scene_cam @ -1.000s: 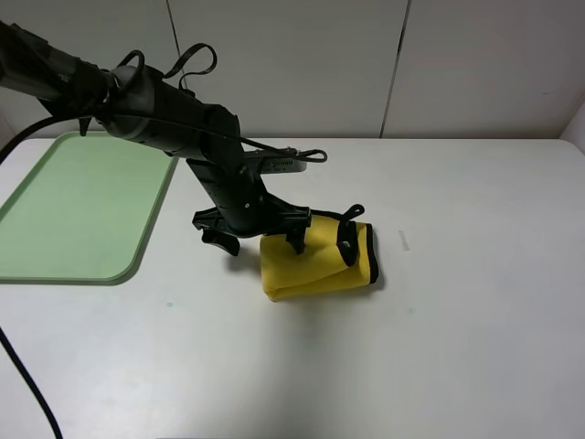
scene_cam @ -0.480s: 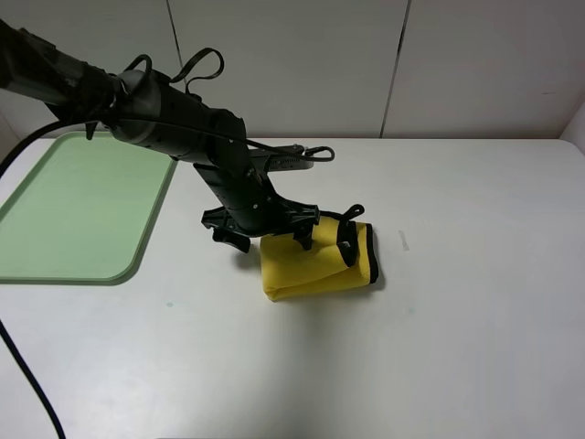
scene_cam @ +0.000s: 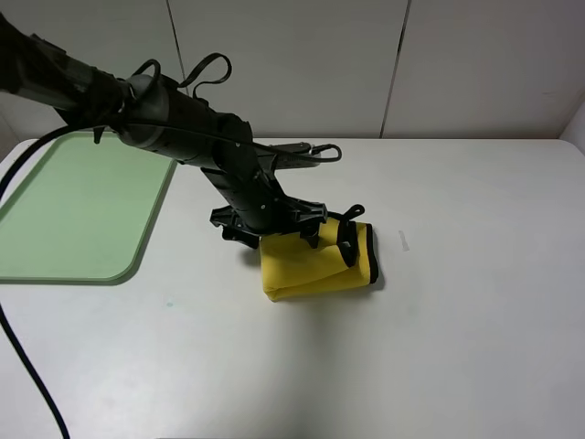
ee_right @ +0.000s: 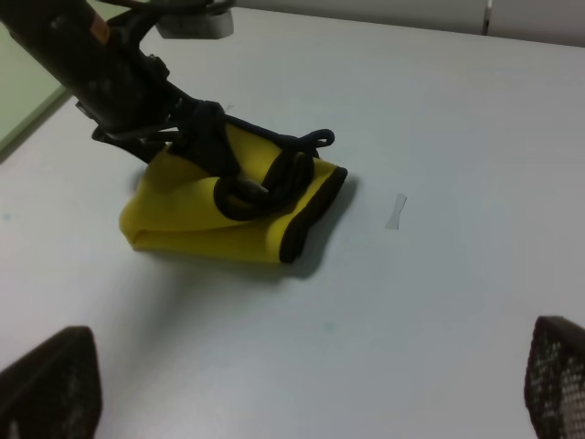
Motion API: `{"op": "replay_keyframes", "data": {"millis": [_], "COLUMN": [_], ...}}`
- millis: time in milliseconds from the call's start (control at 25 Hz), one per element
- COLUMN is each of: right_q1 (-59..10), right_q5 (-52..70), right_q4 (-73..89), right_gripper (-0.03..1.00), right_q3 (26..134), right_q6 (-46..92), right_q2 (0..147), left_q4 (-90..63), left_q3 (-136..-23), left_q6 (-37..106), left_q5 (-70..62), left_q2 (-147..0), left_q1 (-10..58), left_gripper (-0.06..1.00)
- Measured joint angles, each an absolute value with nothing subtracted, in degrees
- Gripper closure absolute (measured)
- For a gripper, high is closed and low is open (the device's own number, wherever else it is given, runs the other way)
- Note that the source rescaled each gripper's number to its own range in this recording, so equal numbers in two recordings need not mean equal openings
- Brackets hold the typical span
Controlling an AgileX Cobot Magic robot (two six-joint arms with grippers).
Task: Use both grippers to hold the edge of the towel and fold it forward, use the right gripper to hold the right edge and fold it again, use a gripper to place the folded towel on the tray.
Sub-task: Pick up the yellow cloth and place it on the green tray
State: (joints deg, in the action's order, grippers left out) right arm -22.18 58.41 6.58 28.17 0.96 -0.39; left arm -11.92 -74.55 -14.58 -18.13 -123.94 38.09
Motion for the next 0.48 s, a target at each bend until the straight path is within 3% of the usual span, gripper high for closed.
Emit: {"op": "replay_keyframes", "data": {"millis": [320, 480], "right_q1": [-22.2, -22.2], "right_q5": [58.4, 58.4], "right_q4": [6.6, 6.6], "right_gripper": [-0.03, -0.03], "right_q3": [28.2, 28.2], "right_q6": [1.0, 1.0], "right_q2": [-0.4, -0.4], "left_q4": [-12.0, -11.0], "left_q3": [-74.9, -74.9], "left_q6": [-14.4, -14.3], "left_q5": [-18.7, -19.2], "left_q2": [-124.2, -124.3], "left_q1": [38.1, 38.1], "left_gripper": [0.06, 0.15]}}
